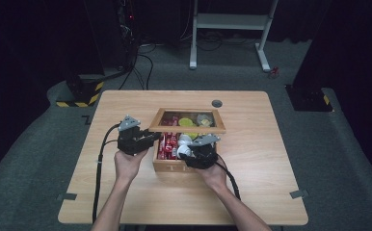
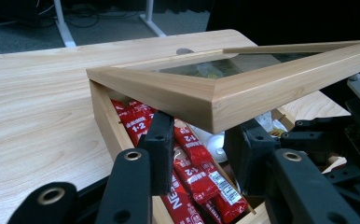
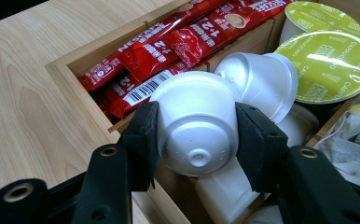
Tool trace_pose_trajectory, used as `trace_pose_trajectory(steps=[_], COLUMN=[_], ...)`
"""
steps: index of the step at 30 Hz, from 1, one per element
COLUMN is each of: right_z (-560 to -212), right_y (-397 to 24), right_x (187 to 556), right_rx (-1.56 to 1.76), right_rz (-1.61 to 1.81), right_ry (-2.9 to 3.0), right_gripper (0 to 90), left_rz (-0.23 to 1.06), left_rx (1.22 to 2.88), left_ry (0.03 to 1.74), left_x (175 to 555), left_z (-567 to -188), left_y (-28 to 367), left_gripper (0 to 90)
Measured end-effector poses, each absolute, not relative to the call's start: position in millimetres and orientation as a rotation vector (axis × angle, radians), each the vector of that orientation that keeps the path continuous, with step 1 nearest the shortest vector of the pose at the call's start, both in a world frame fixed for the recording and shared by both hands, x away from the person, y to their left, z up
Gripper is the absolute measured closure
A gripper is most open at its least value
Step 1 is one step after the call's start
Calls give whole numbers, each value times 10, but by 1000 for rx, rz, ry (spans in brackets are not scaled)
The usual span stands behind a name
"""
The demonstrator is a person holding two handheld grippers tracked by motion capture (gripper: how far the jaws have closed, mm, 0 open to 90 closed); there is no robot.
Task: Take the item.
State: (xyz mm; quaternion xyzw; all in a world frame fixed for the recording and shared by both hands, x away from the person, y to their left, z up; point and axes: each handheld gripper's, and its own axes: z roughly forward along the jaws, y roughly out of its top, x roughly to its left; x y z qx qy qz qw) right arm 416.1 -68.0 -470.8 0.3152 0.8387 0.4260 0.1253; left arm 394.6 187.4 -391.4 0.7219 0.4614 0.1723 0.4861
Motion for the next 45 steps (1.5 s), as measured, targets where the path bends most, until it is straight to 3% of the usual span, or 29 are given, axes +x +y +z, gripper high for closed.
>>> trace_pose_trajectory(steps=[27,45], right_z=[-4543,-4403], right_y=[-834,-1269], right_x=[4064,3938], right_rx=[922,964], right_rz=[1332,1366], right_ry=[2394,2358], right_gripper=[530,530], left_rz=[420,417], left_rx=[1749,1755], left_ry=[1122,1122], left_x=[3949,3956], left_z=[-3909,-3916], left_y=[1876,1860], left_gripper=[631,632])
